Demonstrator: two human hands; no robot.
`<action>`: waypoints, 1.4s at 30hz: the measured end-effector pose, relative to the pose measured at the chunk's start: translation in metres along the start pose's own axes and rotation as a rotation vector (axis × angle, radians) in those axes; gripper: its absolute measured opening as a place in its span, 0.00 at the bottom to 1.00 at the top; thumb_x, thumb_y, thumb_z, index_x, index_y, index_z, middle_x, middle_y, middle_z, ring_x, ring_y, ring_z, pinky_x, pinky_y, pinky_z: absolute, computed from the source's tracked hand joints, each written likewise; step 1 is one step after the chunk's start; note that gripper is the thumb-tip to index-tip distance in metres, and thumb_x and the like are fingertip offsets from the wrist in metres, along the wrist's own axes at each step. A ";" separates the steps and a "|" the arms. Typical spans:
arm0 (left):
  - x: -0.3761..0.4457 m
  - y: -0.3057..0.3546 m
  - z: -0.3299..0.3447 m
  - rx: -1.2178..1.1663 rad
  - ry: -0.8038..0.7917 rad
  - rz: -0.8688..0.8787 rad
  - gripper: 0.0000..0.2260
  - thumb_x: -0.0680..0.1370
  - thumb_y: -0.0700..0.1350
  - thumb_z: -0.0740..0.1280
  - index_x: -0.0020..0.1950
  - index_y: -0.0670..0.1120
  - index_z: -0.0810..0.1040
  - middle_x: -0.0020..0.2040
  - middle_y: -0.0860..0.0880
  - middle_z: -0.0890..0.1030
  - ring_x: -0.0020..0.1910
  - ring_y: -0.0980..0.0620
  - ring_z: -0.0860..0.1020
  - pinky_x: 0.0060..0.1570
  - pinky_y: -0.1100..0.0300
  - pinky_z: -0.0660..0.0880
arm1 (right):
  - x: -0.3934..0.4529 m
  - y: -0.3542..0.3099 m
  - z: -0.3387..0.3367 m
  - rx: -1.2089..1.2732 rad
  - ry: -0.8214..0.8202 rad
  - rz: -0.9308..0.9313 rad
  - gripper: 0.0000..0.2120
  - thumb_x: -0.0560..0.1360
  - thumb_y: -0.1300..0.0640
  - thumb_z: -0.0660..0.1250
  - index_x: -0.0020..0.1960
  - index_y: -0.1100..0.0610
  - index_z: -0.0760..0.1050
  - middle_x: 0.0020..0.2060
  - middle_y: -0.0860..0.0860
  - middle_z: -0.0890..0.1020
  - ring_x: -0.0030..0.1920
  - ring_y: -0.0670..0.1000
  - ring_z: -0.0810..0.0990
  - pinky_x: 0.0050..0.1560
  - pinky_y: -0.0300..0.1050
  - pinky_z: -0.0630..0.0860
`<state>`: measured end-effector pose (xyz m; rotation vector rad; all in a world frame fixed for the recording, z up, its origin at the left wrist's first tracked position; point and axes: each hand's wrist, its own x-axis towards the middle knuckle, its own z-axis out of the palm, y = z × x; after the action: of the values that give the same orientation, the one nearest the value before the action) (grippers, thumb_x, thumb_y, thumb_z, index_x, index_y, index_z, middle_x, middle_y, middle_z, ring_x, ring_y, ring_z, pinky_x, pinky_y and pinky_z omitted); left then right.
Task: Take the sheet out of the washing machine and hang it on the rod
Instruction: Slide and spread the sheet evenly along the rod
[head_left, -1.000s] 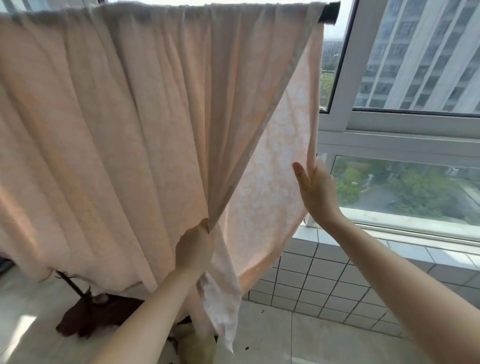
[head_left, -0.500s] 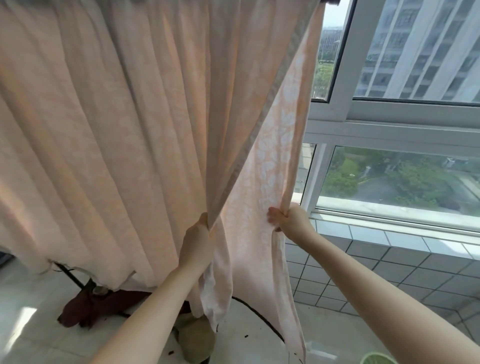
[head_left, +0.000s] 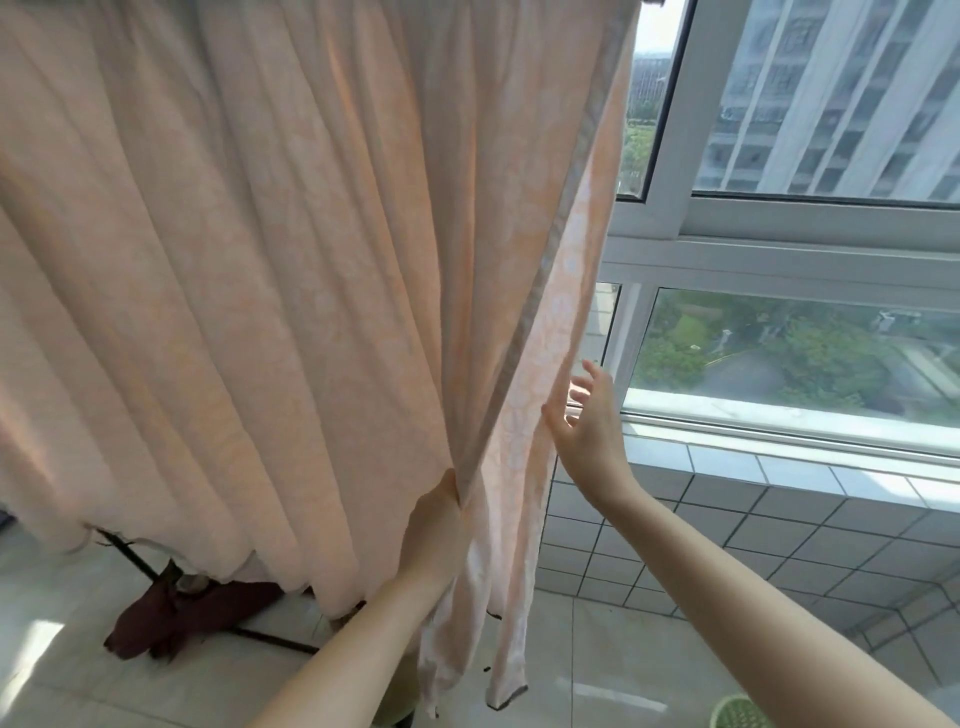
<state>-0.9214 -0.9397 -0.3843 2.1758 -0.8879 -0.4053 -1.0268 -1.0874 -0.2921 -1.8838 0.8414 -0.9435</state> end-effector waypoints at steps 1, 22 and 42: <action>-0.002 0.001 0.001 -0.022 0.031 0.000 0.08 0.83 0.51 0.55 0.54 0.53 0.72 0.42 0.54 0.80 0.40 0.56 0.80 0.44 0.53 0.81 | -0.004 -0.004 -0.001 -0.020 0.050 -0.075 0.27 0.76 0.59 0.67 0.71 0.55 0.60 0.59 0.48 0.69 0.58 0.47 0.71 0.56 0.41 0.71; -0.013 -0.017 -0.076 0.038 0.081 0.223 0.14 0.80 0.57 0.60 0.63 0.55 0.75 0.59 0.60 0.73 0.55 0.60 0.74 0.56 0.65 0.72 | -0.034 -0.054 0.063 -0.045 -0.243 -0.036 0.24 0.78 0.49 0.65 0.67 0.57 0.59 0.62 0.53 0.74 0.62 0.54 0.74 0.58 0.48 0.74; 0.084 -0.062 -0.233 -0.171 0.491 -0.131 0.28 0.77 0.44 0.69 0.74 0.43 0.62 0.65 0.42 0.76 0.64 0.40 0.72 0.58 0.54 0.67 | 0.000 -0.076 0.131 -0.153 -0.089 0.207 0.24 0.70 0.39 0.69 0.36 0.60 0.69 0.33 0.53 0.73 0.37 0.55 0.72 0.35 0.44 0.69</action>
<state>-0.7104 -0.8483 -0.2739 2.0467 -0.4251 0.0003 -0.9013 -1.0056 -0.2709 -1.9092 1.0561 -0.6801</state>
